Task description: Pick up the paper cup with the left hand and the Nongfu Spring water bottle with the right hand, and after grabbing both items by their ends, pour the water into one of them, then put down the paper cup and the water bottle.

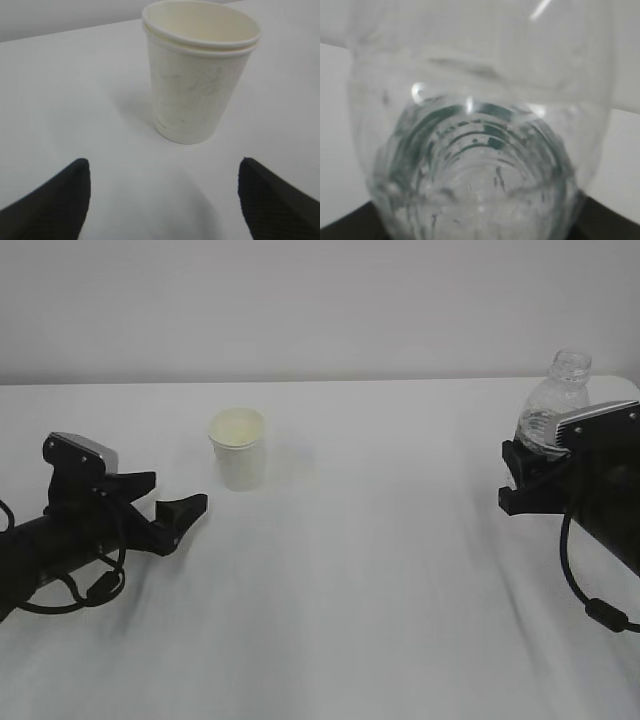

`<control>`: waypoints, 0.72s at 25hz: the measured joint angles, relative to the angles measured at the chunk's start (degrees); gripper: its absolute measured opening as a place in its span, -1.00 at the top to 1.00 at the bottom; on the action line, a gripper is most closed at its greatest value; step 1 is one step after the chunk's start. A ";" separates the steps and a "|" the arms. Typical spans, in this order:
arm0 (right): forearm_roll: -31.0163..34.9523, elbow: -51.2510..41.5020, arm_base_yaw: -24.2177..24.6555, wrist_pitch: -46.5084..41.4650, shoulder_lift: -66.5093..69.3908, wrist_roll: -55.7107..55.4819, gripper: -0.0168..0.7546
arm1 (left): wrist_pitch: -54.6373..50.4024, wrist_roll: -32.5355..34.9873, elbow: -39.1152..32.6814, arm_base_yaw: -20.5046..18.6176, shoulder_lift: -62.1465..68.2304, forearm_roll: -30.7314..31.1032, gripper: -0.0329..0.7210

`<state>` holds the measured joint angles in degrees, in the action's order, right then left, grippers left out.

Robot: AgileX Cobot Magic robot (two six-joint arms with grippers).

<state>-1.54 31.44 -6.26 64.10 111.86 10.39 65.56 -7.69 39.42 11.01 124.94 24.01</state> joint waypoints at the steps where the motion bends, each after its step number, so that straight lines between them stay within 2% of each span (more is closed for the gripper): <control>1: 0.00 0.00 0.00 0.00 0.00 0.00 -0.16 | 0.00 -0.56 0.90 0.00 0.82 0.25 -0.92; 12: 0.00 0.00 0.00 0.00 0.00 0.09 -0.16 | 0.00 -2.79 8.50 0.00 5.35 7.00 -0.92; 18: 0.00 0.00 0.00 0.00 0.00 0.09 -0.16 | 0.00 -2.91 11.45 0.00 6.44 8.26 -0.92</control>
<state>-1.54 31.44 -6.26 64.10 111.86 10.48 65.56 -10.60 50.87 11.01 131.38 32.27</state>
